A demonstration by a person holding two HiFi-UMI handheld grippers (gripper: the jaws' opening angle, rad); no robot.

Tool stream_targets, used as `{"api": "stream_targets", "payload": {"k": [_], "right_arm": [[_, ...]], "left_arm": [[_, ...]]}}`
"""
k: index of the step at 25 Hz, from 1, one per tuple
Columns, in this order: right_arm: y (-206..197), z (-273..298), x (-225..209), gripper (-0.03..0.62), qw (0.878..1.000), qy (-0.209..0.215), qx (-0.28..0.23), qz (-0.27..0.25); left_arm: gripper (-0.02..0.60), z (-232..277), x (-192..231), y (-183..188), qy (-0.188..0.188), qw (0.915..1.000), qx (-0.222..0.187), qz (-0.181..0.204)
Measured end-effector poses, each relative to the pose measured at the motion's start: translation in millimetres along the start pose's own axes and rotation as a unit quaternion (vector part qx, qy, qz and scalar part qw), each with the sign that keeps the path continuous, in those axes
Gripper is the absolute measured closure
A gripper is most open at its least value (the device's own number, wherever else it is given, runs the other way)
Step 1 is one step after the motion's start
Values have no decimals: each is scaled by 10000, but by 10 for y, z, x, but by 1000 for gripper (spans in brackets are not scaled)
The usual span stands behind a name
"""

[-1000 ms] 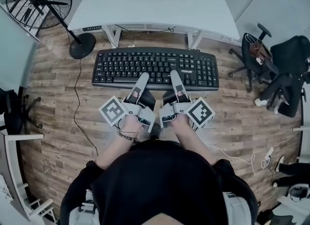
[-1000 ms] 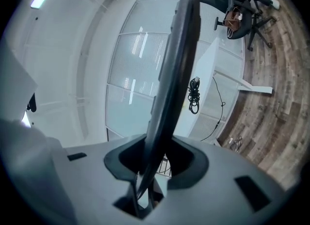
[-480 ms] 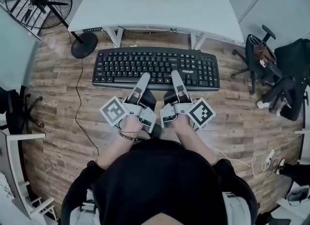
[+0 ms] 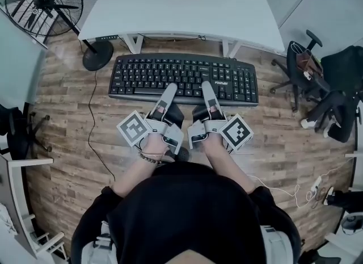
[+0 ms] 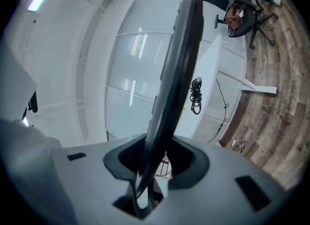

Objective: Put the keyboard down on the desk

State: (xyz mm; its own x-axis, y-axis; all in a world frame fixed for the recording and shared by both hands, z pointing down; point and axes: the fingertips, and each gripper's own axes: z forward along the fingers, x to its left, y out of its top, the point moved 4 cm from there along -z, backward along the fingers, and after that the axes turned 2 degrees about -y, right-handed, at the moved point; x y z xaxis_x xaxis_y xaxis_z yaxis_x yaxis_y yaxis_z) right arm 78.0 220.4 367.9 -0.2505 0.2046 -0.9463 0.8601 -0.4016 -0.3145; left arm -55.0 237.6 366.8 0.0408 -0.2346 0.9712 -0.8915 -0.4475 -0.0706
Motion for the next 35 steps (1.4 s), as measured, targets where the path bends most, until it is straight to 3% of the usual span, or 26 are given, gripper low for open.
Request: {"api": "stream_targets", "payload": {"k": [12, 20, 35], "right_arm": [[-12, 21, -42, 470, 9999, 11, 148, -70], [352, 228, -204, 470, 10000, -66, 56, -15], [562, 1048, -347, 468, 9999, -103, -63, -86]], "left_arm": [[477, -16, 55, -1, -27, 9999, -82, -55], [477, 435, 166, -52, -5, 9999, -2, -100], [477, 1128, 387, 484, -1, 9998, 147, -121]]}}
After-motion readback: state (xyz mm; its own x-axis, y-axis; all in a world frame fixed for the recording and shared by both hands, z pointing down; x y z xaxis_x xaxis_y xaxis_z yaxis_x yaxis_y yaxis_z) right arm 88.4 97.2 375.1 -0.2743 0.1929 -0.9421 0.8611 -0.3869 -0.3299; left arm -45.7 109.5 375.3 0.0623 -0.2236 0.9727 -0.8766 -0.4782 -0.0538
